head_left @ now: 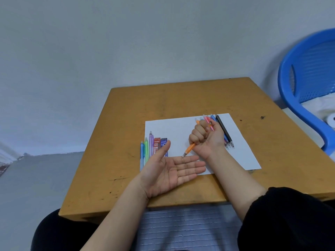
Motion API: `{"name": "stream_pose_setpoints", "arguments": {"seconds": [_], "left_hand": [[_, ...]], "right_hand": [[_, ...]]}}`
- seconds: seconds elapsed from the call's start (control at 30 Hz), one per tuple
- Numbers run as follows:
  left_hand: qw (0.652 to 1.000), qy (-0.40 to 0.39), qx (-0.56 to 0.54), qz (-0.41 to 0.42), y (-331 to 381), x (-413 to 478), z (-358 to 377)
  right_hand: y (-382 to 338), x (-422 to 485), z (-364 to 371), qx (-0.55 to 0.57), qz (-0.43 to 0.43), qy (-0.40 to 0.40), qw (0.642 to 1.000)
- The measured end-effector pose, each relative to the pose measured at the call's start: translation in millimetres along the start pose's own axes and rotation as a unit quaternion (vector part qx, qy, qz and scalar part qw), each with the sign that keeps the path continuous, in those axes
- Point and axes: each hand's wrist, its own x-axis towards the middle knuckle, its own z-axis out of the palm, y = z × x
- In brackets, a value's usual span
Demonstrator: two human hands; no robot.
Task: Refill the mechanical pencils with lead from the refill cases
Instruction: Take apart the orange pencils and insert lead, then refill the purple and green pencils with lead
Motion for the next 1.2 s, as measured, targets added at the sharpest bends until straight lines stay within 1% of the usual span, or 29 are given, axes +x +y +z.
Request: {"name": "stream_pose_setpoints", "arguments": {"seconds": [0.3, 0.63, 0.97, 1.07, 1.2], "left_hand": [[1.0, 0.009, 0.002, 0.004, -1.0, -1.3, 0.9], [1.0, 0.013, -0.002, 0.005, -1.2, -1.9, 4.1], [0.998, 0.05, -0.006, 0.023, -3.0, -4.2, 11.9], [0.997, 0.068, 0.001, 0.043, -5.0, -4.8, 14.4], [0.99, 0.115, 0.011, 0.085, -8.8, -3.3, 16.9]], "right_hand": [[1.0, 0.2, 0.1, 0.0, 0.015, -0.015, 1.0], [0.6, -0.7, -0.1, -0.015, 0.007, -0.036, 0.999], [1.3, 2.3, 1.2, -0.039, 0.023, -0.077, 0.996], [0.0, 1.4, 2.6, -0.057, 0.03, -0.095, 0.993], [1.2, -2.3, 4.2, -0.095, 0.034, -0.114, 0.988]]}}
